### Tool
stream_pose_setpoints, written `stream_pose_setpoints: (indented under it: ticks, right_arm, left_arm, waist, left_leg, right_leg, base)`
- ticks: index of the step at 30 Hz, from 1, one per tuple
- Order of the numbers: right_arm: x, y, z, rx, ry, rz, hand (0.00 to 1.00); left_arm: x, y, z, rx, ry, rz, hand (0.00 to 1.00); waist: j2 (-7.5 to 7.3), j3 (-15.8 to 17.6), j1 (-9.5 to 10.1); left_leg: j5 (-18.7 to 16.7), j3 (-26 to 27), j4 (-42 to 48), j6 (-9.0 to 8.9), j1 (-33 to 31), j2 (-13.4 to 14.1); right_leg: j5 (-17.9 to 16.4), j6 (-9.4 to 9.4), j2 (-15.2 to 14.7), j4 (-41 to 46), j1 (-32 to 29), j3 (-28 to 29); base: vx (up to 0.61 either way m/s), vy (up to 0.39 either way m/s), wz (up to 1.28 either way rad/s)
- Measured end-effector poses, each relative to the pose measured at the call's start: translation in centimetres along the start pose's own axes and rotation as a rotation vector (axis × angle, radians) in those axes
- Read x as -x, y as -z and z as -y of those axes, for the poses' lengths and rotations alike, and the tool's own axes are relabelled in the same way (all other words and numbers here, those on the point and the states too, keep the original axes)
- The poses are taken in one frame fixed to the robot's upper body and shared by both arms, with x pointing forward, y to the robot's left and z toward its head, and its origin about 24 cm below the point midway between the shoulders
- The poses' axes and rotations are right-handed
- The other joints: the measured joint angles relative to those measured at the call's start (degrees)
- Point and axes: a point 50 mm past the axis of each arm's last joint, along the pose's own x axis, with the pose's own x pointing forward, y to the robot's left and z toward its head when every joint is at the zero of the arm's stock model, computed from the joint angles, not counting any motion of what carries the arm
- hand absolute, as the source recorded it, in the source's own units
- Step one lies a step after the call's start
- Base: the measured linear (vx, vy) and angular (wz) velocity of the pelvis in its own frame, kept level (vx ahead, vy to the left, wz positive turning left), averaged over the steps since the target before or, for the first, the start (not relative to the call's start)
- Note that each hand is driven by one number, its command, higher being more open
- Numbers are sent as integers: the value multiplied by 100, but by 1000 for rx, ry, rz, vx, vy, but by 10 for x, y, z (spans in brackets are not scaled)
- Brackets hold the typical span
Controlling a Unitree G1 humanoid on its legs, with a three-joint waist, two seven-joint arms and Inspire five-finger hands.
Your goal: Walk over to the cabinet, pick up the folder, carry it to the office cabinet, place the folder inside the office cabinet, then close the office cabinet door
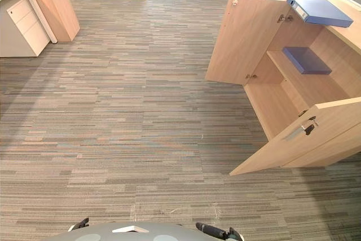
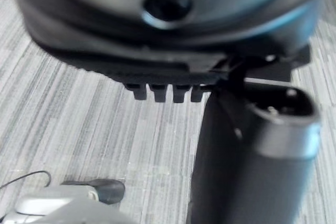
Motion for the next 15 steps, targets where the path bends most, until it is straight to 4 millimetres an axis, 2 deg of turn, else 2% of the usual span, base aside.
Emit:
stream_pose_setpoints:
  ticks: [1,9,15]
  right_arm:
    - [0,-3,-1,-6,-3,7,100]
    - [-1,-3,-1,-37,5,2,100]
    - [0,-3,-1,-38,10,4,100]
  left_arm:
    - [0,-1,0,3,3,2,100]
    - [0,-1,0,6,8,5,100]
    - [1,-2,0,10,-22,26,100]
  waist:
    - [-33,33,5]
    - [-19,104,1]
    - [-42,118,6]
  left_leg:
    - [0,3,-4,0,-2,-4]
    - [28,7,-16,-33,9,5]
    - [180,-45,-216,-30,92,5]
  right_leg:
    - [5,7,-1,-26,10,-1]
    - [7,14,6,-45,58,-53]
    - [7,13,8,-45,71,-137]
  base:
    - [0,0,0]
    - [-18,-10,1]
    - [-56,-17,6]
